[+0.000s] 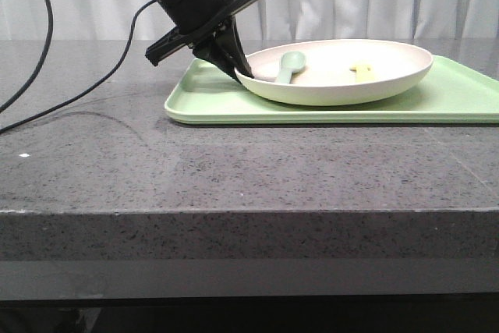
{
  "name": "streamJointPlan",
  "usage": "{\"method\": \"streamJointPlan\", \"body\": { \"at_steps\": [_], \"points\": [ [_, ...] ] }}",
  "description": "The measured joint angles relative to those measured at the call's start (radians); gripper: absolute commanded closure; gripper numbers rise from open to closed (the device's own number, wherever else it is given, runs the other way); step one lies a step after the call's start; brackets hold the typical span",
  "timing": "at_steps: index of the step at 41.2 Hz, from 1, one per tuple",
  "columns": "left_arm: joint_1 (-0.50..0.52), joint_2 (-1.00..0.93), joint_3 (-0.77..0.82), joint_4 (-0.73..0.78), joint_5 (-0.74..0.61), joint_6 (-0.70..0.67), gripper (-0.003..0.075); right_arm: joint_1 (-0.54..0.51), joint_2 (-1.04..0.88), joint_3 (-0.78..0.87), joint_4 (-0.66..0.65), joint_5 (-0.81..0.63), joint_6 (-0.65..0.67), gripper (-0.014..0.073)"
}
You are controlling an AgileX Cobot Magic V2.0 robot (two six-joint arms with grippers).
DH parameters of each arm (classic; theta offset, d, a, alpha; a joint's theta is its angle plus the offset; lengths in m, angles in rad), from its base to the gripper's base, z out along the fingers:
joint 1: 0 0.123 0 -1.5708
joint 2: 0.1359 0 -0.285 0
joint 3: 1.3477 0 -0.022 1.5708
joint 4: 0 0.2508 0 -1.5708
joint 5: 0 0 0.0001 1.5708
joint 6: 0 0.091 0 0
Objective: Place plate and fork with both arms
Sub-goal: 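Lower the plate onto the tray, open the left gripper, withdraw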
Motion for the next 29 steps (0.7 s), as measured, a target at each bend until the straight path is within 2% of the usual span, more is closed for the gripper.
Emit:
{"method": "streamJointPlan", "body": {
  "at_steps": [9,13,22,25,29],
  "points": [
    [-0.004,0.0,-0.002,-0.011,-0.008,-0.004,0.0416,0.0,0.0,0.0,0.0,0.0,0.0,-0.0042],
    [-0.005,0.0,-0.014,-0.011,0.003,-0.004,0.0365,0.0,0.0,0.0,0.0,0.0,0.0,-0.0042],
    [-0.001,0.006,-0.171,0.01,0.116,0.036,0.0414,0.0,0.0,0.0,0.0,0.0,0.0,-0.0042],
    [0.006,0.006,-0.245,0.037,0.163,0.043,0.0475,0.0,0.0,0.0,0.0,0.0,0.0,-0.0042],
    [0.02,0.006,-0.314,0.065,0.215,0.047,0.0603,0.0,0.0,0.0,0.0,0.0,0.0,-0.0042]
  ]
}}
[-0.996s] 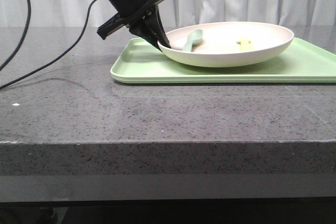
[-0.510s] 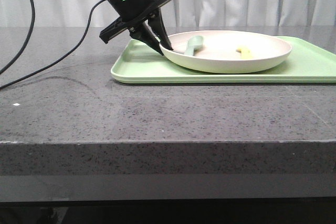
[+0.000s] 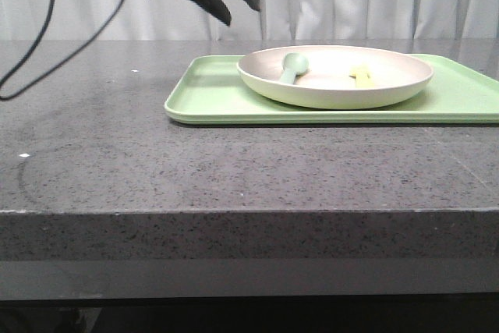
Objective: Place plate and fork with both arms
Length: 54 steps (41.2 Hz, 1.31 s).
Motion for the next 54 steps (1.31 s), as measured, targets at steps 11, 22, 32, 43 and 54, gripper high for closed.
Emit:
{"method": "streamJointPlan", "body": {
  "at_steps": [11,22,32,43,54],
  "points": [
    [0.013,-0.002,-0.065,0.034,0.024,0.005,0.0738,0.0,0.0,0.0,0.0,0.0,0.0,-0.0042],
    [0.013,-0.146,0.078,0.212,0.028,0.01,0.0738,0.0,0.0,0.0,0.0,0.0,0.0,-0.0042],
    [0.013,-0.391,0.353,0.526,0.028,-0.025,0.0738,0.0,0.0,0.0,0.0,0.0,0.0,-0.0042],
    [0.091,-0.687,0.758,0.583,-0.132,-0.075,0.0738,0.0,0.0,0.0,0.0,0.0,0.0,-0.0042],
    [0.116,-1.048,1.259,0.608,-0.499,-0.076,0.0738,0.0,0.011,0.0,0.0,0.0,0.0,-0.0042]
  ]
}}
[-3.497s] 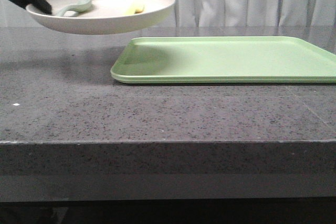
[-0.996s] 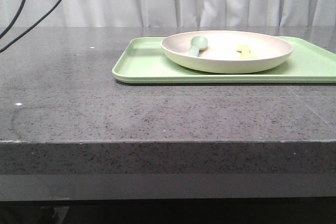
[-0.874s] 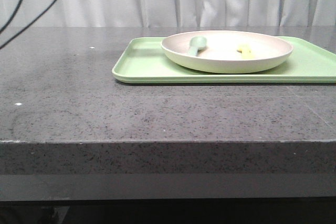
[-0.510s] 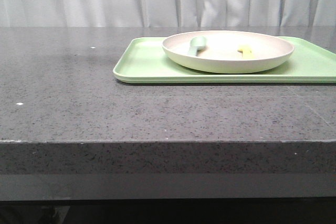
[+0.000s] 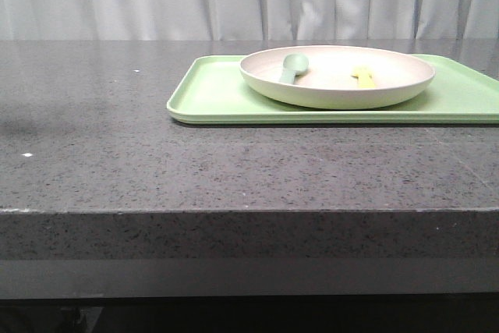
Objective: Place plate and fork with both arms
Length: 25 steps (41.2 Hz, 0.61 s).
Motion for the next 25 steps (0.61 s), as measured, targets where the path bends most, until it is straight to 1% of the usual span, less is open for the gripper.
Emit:
{"method": "streamJointPlan", "body": {
  "at_steps": [2,6,13,18,25],
  "points": [
    [0.0,-0.071,0.09,0.0,-0.083,0.0,0.0738,0.0,0.004,0.0,0.0,0.0,0.0,-0.0042],
    [0.0,-0.209,0.251,0.002,-0.188,0.0,0.0738,0.0,0.019,0.0,0.0,0.0,0.0,-0.0042],
    [0.002,-0.444,0.477,0.003,-0.307,0.0,0.0738,0.0,0.073,0.0,0.03,0.0,0.0,-0.0042],
    [0.002,-0.605,0.596,0.004,-0.356,0.0,0.0738,0.003,0.13,0.0,0.075,0.0,0.0,-0.0042],
    [0.002,-0.787,0.677,0.004,-0.371,0.0,0.0738,0.04,0.244,-0.048,0.093,0.01,0.0,-0.0042]
  ]
}}
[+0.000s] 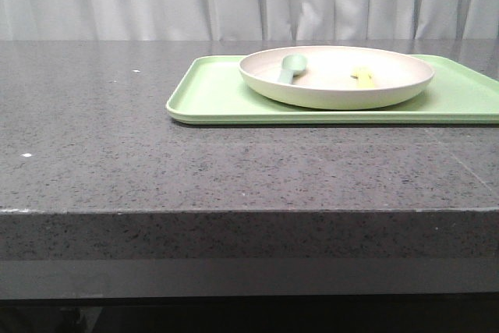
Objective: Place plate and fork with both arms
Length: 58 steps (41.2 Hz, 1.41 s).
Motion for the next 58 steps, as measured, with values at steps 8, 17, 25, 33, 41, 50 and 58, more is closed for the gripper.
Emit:
{"method": "streamJointPlan", "body": {
  "at_steps": [8,17,25,33,41,50,58],
  "points": [
    [0.0,-0.08,0.019,0.0,-0.005,0.0,0.0738,0.096,0.186,-0.166,0.017,0.054,0.0,-0.0039],
    [0.0,-0.084,0.019,0.0,-0.006,0.0,0.0738,0.17,0.484,-0.45,0.026,0.201,0.014,-0.0039],
    [0.0,-0.084,0.019,0.0,-0.006,0.0,0.0738,0.173,0.716,-0.705,0.013,0.358,0.117,-0.0039],
    [0.0,-0.084,0.019,0.0,-0.006,0.0,0.0738,0.173,0.9,-0.876,-0.029,0.463,0.211,-0.0039],
    [0.0,-0.084,0.019,0.0,-0.006,0.0,0.0738,0.157,1.02,-0.947,-0.033,0.496,0.263,-0.0039],
    [0.0,-0.084,0.019,0.0,-0.006,0.0,0.0738,0.146,1.071,-0.963,-0.035,0.491,0.28,-0.0039],
    [0.0,-0.084,0.019,0.0,-0.006,0.0,0.0738,0.146,1.09,-0.967,-0.035,0.468,0.281,-0.0039]
  ]
}}
